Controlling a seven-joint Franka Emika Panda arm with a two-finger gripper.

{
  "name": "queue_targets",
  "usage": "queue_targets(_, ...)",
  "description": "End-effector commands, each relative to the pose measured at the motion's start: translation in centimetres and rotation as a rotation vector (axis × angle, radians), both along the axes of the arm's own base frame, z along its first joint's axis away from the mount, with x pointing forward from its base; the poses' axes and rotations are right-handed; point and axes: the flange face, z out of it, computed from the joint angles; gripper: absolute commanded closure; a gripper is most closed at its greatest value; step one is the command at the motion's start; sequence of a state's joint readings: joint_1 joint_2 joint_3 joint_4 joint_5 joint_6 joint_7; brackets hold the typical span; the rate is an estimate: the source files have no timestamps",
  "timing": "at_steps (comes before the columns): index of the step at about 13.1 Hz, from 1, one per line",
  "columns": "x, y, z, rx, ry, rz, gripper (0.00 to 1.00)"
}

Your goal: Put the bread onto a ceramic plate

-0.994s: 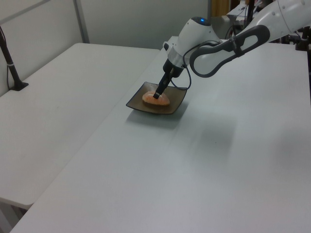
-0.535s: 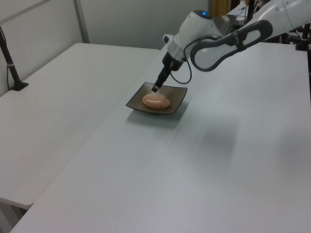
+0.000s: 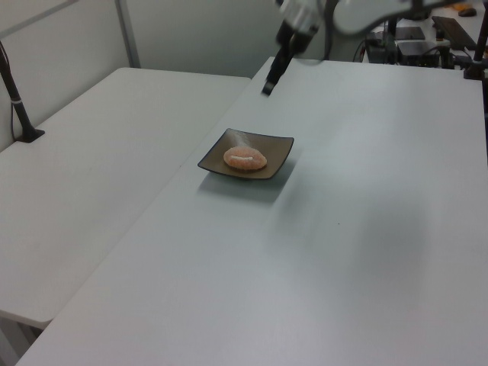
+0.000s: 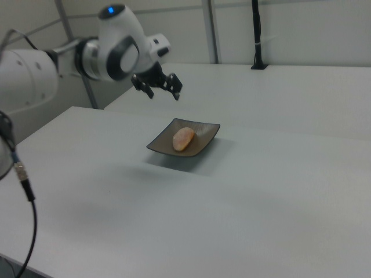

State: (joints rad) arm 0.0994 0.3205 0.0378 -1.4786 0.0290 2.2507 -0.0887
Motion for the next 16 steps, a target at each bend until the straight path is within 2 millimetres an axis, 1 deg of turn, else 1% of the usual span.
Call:
queue_targets(1,-9.7,-3.4,9.4,-0.014,0.170,-0.045,0.00)
queue_targets(4,-14.8,-3.8,12.1,0.003,0.328,-0.043,0.00)
queue_targets(5,-16.1,-3.7,12.8,0.021,0.362,-0.049,0.00)
queue_targets(6,-17.3,-3.5,13.2,0.032,0.397,-0.059,0.00)
queue_targets(7,-18.9,-3.4,13.3,0.028,0.441,-0.069,0.00)
queue_targets(8,-19.7,-3.2,13.0,0.025,0.460,-0.064,0.00)
queue_targets(10,-20.0,-2.7,12.1,0.023,0.474,-0.057,0.00)
queue_targets(12,-19.2,-2.6,10.9,0.020,0.492,-0.053,0.00)
queue_targets(13,-18.7,-1.9,10.3,0.018,0.492,-0.044,0.00)
queue_targets(14,-18.3,-1.3,10.1,0.018,0.470,-0.036,0.00)
queue_targets(16,-17.1,-1.1,8.9,0.037,0.408,-0.066,0.00)
